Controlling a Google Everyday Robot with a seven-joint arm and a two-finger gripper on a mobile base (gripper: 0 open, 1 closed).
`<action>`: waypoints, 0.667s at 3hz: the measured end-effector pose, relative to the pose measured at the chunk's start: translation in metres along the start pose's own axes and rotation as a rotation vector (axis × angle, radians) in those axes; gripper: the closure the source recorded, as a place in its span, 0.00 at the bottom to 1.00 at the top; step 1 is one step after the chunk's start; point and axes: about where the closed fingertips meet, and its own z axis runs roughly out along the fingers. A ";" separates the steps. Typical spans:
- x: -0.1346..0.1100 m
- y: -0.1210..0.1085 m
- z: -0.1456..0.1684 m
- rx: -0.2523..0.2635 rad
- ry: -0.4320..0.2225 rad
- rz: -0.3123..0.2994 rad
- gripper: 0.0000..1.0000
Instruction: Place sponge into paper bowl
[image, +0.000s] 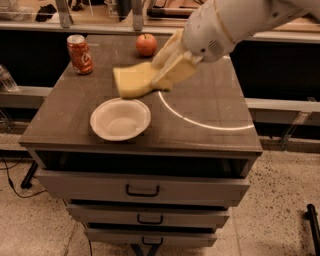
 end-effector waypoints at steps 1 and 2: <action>0.012 0.038 0.063 -0.104 0.047 0.002 1.00; 0.021 0.051 0.108 -0.159 0.076 0.002 1.00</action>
Offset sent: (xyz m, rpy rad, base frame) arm -0.0236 0.0952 -0.1420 -0.1426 0.1548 0.1220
